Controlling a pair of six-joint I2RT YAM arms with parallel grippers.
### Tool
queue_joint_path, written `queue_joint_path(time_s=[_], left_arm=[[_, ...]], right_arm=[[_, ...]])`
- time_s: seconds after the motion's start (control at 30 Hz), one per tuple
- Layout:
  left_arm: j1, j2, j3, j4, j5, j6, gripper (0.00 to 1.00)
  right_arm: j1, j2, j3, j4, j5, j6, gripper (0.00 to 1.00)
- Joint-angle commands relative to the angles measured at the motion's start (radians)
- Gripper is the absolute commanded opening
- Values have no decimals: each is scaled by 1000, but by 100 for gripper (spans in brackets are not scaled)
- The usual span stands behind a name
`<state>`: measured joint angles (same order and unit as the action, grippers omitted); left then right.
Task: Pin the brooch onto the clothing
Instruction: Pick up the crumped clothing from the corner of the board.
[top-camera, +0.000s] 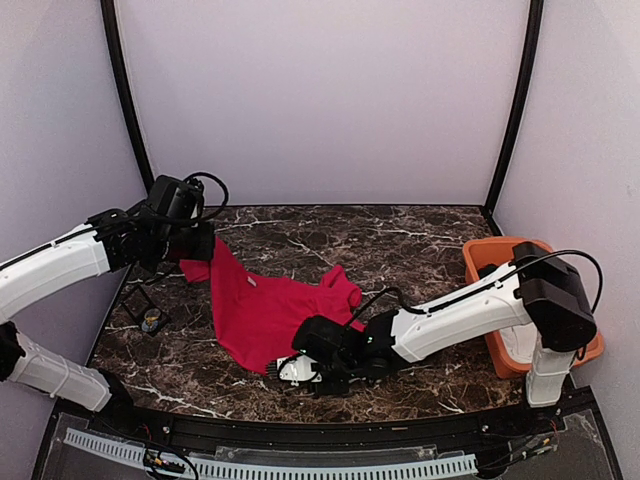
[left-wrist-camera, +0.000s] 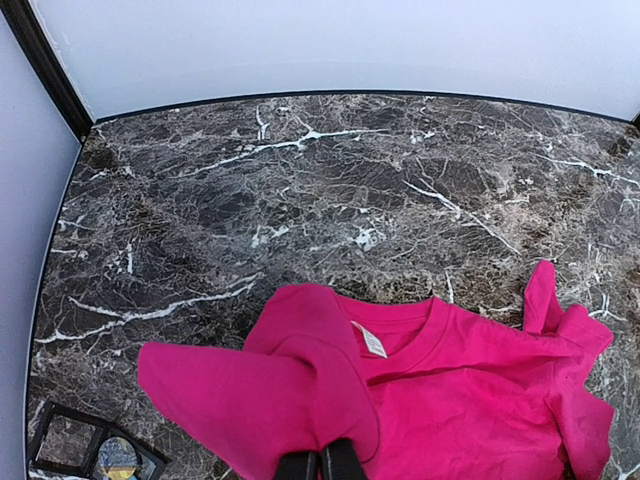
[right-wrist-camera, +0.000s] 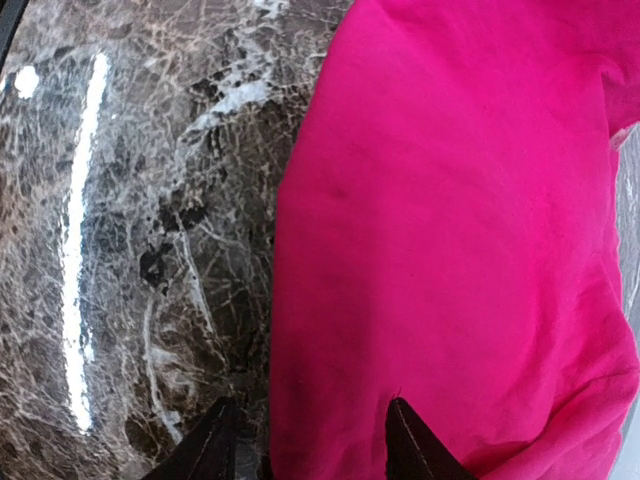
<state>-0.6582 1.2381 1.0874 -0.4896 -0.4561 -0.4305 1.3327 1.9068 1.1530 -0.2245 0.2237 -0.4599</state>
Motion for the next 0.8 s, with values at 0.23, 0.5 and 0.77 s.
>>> queue_joint_path(time_s=[0.23, 0.5, 0.77], left_arm=[[5, -54, -21, -22, -26, -5, 1], [5, -115, -35, -26, -36, 2, 1], [5, -256, -84, -12, -67, 4, 1]], right_arm=[[-19, 55, 49, -55, -76, 67, 0], [-92, -245, -57, 29, -200, 208, 0], [-114, -645, -213, 169, -130, 356, 0]])
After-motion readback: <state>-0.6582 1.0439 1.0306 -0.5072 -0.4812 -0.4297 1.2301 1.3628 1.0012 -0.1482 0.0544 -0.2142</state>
